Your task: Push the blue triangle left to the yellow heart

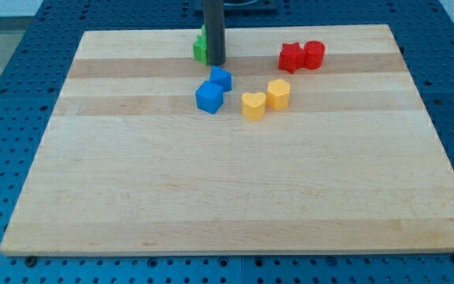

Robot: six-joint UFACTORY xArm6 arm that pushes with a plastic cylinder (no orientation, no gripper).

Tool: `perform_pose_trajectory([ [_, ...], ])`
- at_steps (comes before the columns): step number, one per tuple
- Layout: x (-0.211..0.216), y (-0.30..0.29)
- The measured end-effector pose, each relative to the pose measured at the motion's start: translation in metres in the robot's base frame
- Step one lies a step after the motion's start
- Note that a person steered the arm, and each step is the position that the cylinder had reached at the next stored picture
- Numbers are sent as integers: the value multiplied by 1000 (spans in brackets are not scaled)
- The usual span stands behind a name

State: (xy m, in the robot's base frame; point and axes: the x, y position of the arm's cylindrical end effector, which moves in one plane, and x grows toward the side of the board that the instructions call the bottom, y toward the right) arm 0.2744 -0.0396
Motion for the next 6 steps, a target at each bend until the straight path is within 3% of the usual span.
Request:
perform_pose_trajectory([
  [2,4,0],
  [6,80,2],
])
